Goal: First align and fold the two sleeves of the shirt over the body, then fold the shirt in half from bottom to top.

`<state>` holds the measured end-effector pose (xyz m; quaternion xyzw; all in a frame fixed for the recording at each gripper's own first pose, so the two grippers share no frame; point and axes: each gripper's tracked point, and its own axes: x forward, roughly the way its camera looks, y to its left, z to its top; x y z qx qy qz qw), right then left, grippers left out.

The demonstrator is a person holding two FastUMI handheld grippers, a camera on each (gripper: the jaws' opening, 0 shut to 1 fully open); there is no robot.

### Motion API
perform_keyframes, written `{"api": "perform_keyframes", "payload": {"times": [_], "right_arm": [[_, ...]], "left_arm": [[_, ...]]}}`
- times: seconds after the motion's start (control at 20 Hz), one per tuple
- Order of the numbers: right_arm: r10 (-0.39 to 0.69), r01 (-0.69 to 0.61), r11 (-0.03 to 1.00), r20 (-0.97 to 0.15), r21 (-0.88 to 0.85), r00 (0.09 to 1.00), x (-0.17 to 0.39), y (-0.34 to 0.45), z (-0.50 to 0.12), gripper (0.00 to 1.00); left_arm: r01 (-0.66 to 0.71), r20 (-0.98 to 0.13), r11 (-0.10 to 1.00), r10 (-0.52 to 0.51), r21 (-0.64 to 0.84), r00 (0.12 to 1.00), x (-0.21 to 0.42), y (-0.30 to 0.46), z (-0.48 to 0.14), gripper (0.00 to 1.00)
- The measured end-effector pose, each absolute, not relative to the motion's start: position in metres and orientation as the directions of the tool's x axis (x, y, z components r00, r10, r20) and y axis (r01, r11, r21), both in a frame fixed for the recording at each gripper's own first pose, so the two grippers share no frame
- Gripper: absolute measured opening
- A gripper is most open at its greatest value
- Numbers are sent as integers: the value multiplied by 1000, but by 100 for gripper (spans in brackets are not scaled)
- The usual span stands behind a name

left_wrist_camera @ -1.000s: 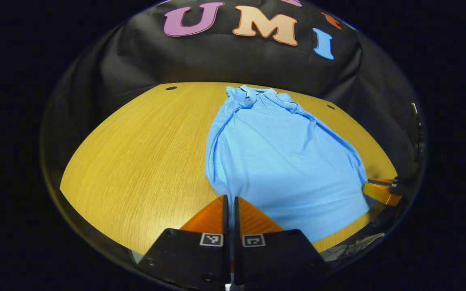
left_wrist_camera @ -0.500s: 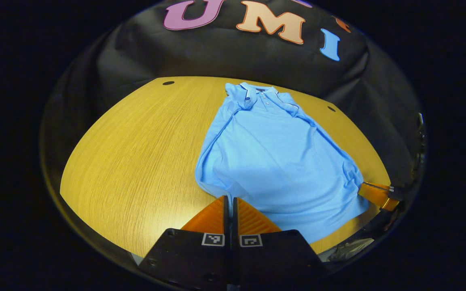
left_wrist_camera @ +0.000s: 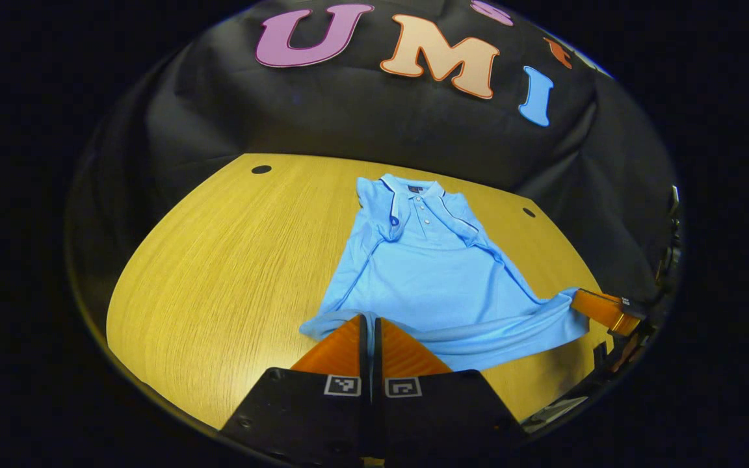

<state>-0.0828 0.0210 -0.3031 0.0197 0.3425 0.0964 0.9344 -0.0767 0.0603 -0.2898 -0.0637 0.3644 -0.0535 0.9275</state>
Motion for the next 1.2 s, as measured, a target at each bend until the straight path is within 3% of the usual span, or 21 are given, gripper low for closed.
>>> {"api": "perform_keyframes", "payload": {"times": [0.8, 1.2], "right_arm": [[180, -145, 983, -492, 110, 852, 93, 45, -266, 2], [132, -113, 991, -486, 69, 864, 179, 48, -295, 2]], "left_arm": [[119, -568, 982, -184, -150, 802, 99, 61, -247, 0], [106, -553, 978, -188, -178, 812, 198, 66, -264, 0]]}}
